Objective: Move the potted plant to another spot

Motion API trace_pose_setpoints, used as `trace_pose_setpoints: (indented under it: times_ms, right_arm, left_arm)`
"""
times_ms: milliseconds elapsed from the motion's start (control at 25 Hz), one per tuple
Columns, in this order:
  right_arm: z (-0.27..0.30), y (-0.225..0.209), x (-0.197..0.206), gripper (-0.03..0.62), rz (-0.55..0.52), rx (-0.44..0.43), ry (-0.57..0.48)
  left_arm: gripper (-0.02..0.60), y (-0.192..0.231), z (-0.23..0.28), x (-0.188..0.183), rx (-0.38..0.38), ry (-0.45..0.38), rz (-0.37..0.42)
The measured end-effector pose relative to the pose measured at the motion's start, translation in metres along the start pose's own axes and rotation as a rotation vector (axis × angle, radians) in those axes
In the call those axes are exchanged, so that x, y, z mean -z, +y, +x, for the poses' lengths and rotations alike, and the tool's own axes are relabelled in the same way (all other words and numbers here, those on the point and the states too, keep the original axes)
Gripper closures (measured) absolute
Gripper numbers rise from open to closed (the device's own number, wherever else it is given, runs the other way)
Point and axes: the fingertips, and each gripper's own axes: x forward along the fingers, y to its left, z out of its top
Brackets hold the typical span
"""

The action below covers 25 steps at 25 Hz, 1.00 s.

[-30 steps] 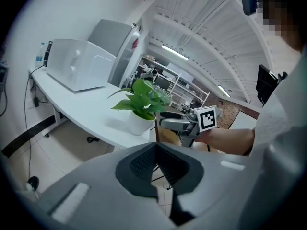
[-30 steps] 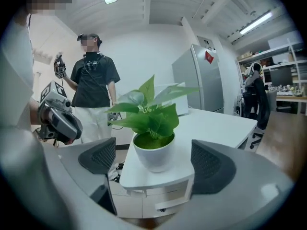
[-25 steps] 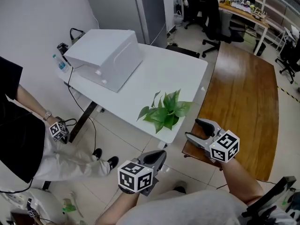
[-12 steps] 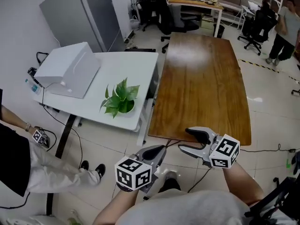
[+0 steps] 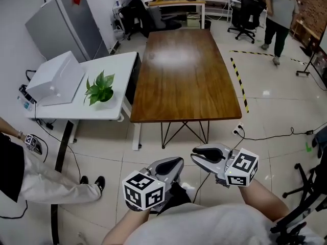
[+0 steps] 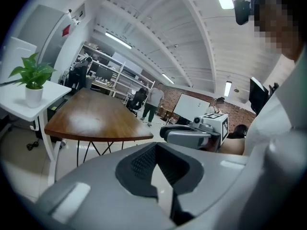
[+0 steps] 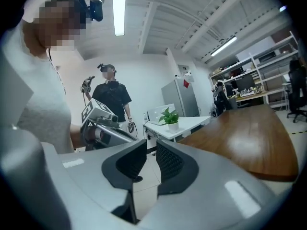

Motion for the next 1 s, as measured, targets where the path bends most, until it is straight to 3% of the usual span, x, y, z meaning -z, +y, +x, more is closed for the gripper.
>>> trace_pose_setpoints:
  times_ms: [120, 400, 640, 840, 1000]
  right_arm:
    - [-0.036, 0.040, 0.008, 0.591, 0.010, 0.005, -0.007]
    - [-0.092, 0.118, 0.015, 0.591, 0.046, -0.040, 0.019]
    - [-0.085, 0.163, 0.013, 0.591, 0.054, -0.109, 0.091]
    - [-0.093, 0.186, 0.004, 0.591, 0.044, -0.127, 0.131]
    - [-0.087, 0.195, -0.007, 0.591, 0.032, -0.081, 0.121]
  left_arm:
    - [0.583, -0.043, -0.008, 0.024, 0.003, -0.005, -0.006]
    - [0.583, -0.133, -0.040, 0.040, -0.026, -0.046, 0.010]
    - [0.583, -0.153, -0.075, 0.035, -0.055, -0.059, -0.022]
    - [0.583, -0.171, -0.085, 0.025, -0.036, -0.052, -0.014]
    - [0.583, -0.176, -0.097, 0.019, -0.002, -0.043, 0.015]
